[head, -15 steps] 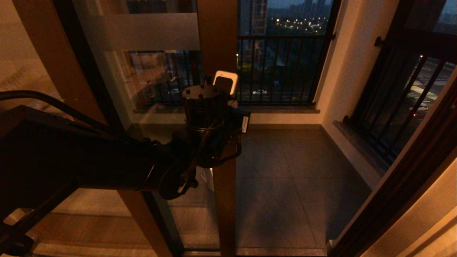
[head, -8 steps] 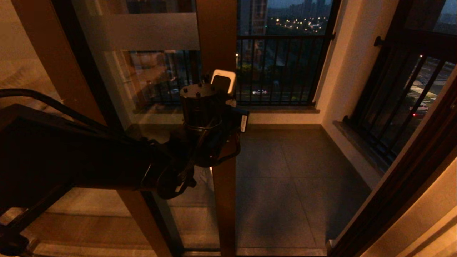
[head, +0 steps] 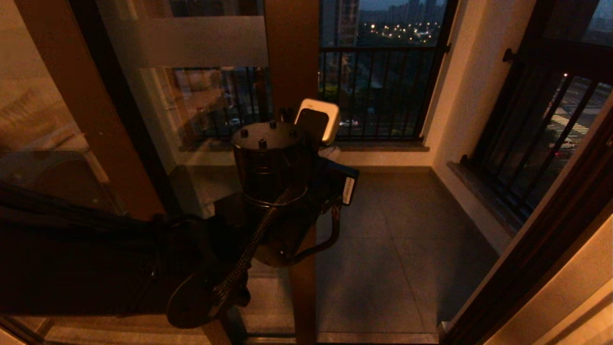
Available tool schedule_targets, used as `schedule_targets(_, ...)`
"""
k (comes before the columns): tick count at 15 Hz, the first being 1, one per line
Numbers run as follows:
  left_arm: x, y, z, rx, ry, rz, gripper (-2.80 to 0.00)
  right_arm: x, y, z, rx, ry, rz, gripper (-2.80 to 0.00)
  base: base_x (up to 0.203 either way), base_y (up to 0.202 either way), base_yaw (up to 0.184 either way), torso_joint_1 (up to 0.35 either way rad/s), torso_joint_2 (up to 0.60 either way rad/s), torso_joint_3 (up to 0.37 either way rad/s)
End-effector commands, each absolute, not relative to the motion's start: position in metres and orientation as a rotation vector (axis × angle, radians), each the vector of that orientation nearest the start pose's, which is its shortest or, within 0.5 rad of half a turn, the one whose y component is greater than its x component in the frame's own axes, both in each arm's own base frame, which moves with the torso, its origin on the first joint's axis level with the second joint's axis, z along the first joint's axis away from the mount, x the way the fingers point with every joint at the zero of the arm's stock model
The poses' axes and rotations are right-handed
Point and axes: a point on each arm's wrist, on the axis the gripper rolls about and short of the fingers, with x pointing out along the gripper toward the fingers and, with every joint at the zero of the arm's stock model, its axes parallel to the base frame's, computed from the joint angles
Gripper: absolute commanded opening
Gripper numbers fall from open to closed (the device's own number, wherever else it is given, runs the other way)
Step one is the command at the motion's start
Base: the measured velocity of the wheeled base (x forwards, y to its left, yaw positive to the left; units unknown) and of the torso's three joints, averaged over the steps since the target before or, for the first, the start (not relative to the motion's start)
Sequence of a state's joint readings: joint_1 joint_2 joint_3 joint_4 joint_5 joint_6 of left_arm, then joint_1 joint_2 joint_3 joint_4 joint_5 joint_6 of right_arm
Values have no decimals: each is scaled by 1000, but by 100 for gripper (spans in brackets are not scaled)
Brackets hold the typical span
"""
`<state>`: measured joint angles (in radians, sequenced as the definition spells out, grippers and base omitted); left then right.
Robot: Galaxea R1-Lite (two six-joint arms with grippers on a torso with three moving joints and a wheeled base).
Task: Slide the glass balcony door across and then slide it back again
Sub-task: Open the slid door
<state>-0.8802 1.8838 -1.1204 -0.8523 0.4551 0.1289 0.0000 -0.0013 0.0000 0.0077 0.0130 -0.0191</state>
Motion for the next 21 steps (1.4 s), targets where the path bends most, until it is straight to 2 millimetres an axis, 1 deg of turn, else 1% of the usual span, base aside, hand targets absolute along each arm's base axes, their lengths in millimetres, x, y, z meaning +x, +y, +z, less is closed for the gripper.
schedule_targets(1, 243, -283, 234, 58, -118, -425, -280, -23, 0, 74, -20, 9, 14, -280, 0, 0, 0, 0, 0, 0)
schedule_targets(4, 263, -304, 234, 39, -142, -412, -280, -23, 0, 74, -20, 9, 14, -280, 0, 0, 0, 0, 0, 0)
schedule_targets(8, 298, -341, 221, 25, -162, -400, -280, -23, 0, 74, -20, 9, 14, -280, 0, 0, 0, 0, 0, 0)
schedule_targets(10, 316, -352, 212, 39, -147, -388, -280, -23, 0, 74, -20, 9, 14, -280, 0, 0, 0, 0, 0, 0)
schedule_targets(11, 325, -353, 205, 52, -132, -376, -280, -23, 0, 74, -20, 9, 14, -280, 0, 0, 0, 0, 0, 0)
schedule_targets(12, 335, -351, 201, 55, -130, -357, -280, -23, 0, 74, -20, 9, 14, -280, 0, 0, 0, 0, 0, 0)
schedule_targets(15, 353, -338, 196, 64, -121, -313, -280, -23, 0, 74, -20, 9, 14, -280, 0, 0, 0, 0, 0, 0)
schedule_targets(19, 359, -327, 199, 66, -121, -286, -280, -23, 0, 74, -20, 9, 14, -280, 0, 0, 0, 0, 0, 0)
schedule_targets(21, 358, -323, 198, 77, -115, -260, -280, -23, 0, 74, -20, 9, 14, -280, 0, 0, 0, 0, 0, 0)
